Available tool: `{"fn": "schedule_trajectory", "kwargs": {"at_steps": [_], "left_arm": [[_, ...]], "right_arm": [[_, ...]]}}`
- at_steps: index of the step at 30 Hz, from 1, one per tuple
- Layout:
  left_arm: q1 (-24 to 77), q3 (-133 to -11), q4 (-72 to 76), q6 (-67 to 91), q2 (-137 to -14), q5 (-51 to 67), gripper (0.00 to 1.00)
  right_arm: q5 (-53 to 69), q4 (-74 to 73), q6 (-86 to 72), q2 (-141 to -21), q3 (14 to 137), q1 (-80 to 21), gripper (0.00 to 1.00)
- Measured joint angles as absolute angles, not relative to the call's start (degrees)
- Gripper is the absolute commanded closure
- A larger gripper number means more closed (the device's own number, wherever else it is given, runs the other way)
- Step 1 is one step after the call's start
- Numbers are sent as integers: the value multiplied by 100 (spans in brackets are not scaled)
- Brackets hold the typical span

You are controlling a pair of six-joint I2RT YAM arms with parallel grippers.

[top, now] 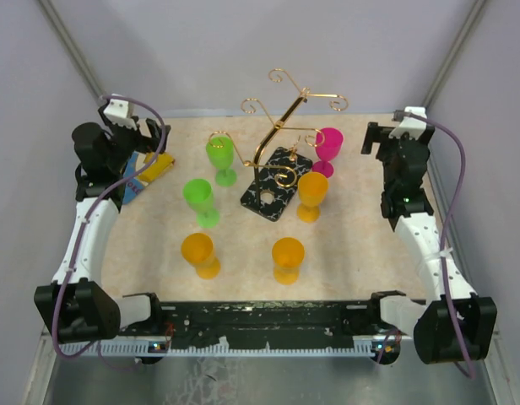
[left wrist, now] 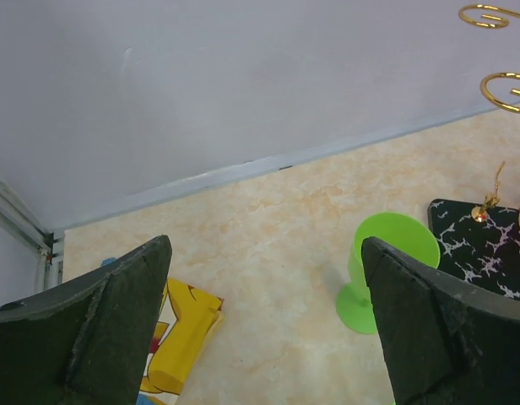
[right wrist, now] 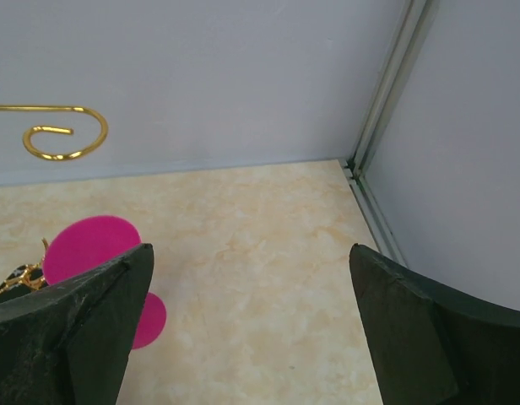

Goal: Place the wine glass upside down on the wine glass rack
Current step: Pick up the wine glass at the center of the board.

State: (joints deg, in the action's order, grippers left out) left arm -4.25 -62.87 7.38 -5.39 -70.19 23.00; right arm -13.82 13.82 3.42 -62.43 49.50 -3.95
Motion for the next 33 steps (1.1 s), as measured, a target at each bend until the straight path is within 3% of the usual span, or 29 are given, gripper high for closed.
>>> {"fn": "schedule_trajectory", "kwargs": {"at_steps": [15, 21, 33], "left_arm": [[-425, -6534, 1120, -362, -7004, 2174, 0], [-423, -6547, 1203, -381, -6995, 2668, 0], [-386, -6790, 1144, -344, -7194, 2864, 0]], "right_arm": [[-1160, -1144, -174, -7153, 7905, -471, 1], [-1280, -2211, -222, -7909, 9450, -1341, 1], [-880, -3581, -1044, -9249, 10895, -2672, 1]]}}
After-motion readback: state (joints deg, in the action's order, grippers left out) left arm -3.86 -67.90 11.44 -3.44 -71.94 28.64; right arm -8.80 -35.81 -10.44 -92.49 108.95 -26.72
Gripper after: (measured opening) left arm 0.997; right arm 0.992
